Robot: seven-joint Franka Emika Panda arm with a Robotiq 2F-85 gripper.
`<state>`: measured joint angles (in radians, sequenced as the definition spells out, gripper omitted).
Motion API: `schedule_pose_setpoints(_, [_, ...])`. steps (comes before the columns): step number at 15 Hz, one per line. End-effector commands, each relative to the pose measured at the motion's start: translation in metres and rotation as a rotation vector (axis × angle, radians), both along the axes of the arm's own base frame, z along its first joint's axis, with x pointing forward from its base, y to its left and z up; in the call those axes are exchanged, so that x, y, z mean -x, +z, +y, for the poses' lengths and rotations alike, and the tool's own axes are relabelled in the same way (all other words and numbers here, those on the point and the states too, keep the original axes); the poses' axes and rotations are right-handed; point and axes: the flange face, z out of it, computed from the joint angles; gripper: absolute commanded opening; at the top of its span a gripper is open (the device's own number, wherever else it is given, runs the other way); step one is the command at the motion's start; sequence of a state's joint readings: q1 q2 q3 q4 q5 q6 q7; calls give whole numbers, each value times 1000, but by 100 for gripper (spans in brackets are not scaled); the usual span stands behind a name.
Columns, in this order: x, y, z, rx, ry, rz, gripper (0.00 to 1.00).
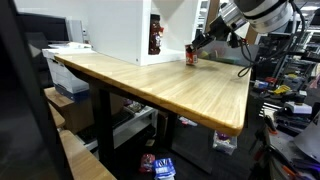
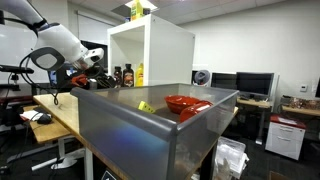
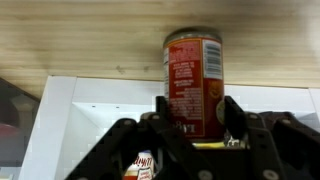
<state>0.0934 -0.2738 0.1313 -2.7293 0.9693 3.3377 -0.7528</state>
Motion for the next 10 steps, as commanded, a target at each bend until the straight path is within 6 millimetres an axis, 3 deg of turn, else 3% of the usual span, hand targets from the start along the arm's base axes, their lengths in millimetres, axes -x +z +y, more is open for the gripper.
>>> schedule_pose_setpoints(1, [24, 7, 2, 21, 42, 11, 32])
schedule_pose_setpoints(3, [29, 6, 4, 33, 52, 26, 32])
schedule_pose_setpoints(5, [18, 10, 7, 42, 66, 34, 32])
schedule_pose_setpoints(6, [18, 11, 6, 50, 70, 42, 82])
schedule_pose_setpoints(8, [18, 15, 8, 62, 69, 47, 86])
schedule_pose_setpoints(10, [30, 22, 11, 79, 64, 47, 96])
